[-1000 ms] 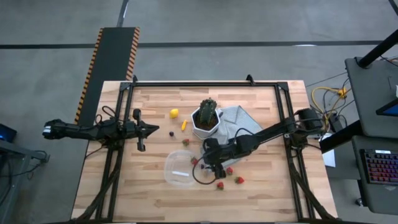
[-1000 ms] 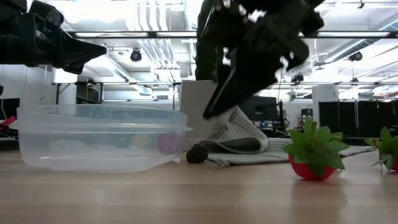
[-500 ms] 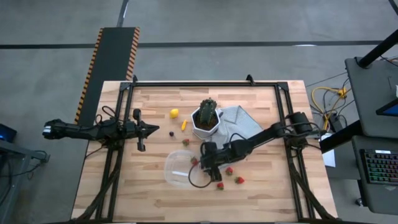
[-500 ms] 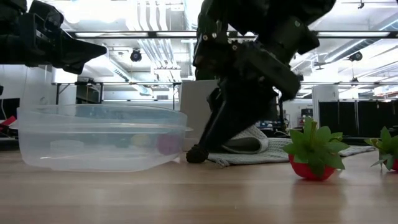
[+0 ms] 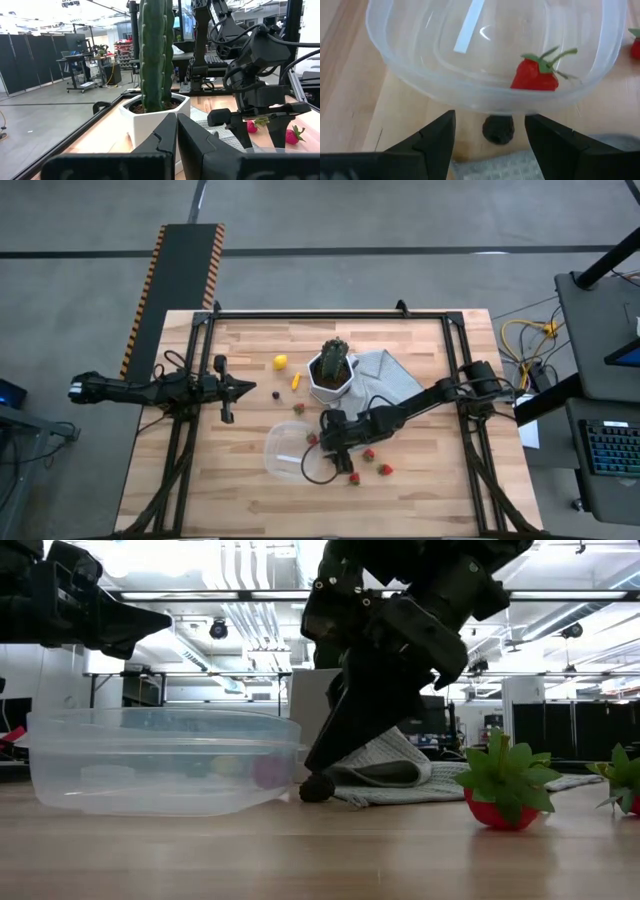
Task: Pick and placing Produce into tupperware
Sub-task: Put the blackberry into the transparent plastic container
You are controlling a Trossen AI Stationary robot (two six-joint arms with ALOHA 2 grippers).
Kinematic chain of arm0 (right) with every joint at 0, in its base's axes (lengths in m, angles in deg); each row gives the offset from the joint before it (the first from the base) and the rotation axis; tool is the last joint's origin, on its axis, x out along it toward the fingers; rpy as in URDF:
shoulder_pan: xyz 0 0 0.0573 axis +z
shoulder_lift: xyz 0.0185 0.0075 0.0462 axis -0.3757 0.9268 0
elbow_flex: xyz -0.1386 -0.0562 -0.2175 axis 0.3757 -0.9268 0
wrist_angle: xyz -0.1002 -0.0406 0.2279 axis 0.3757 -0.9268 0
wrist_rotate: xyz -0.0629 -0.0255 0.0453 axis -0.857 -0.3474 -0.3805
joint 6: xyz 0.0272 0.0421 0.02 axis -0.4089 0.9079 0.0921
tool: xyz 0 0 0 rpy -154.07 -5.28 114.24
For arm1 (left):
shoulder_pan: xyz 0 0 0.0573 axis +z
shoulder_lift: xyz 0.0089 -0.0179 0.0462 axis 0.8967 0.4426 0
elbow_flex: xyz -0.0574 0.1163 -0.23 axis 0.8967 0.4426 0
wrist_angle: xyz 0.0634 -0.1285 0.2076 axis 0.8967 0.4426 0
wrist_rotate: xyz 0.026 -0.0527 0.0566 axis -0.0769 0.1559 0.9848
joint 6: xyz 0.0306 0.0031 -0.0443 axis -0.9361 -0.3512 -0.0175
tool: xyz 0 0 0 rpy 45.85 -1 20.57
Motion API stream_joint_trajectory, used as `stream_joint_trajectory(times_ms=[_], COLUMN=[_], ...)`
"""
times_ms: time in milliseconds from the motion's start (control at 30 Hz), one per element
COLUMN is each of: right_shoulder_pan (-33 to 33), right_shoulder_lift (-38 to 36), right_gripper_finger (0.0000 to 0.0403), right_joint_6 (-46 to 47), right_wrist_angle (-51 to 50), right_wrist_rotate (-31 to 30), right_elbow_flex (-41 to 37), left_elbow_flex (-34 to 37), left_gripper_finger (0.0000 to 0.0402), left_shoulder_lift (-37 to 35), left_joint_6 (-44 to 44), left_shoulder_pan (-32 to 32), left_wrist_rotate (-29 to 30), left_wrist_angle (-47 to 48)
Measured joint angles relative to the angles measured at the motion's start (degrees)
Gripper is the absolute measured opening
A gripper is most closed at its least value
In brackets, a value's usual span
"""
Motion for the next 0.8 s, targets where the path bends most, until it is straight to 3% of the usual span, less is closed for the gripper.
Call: stream_joint_trajectory(times_ms=[533,800], right_shoulder_pan=[0.11,0.11], right_shoulder_lift=[2.74,2.76], right_gripper_finger=[0.023,0.0197], right_joint_6=[1.02,1.0], right_wrist_angle=[2.46,2.46], right_wrist_rotate=[0.04,0.02], right_elbow_flex=[-0.02,-0.04], left_elbow_flex=[0.0,0.0], left_gripper_finger=[0.0,0.0], left_shoulder_lift=[0.01,0.0], left_joint_6=[0.02,0.02], left_shoulder_pan=[0.02,0.02], left_wrist_rotate=[0.02,0.0], left_wrist_angle=[-0.01,-0.02])
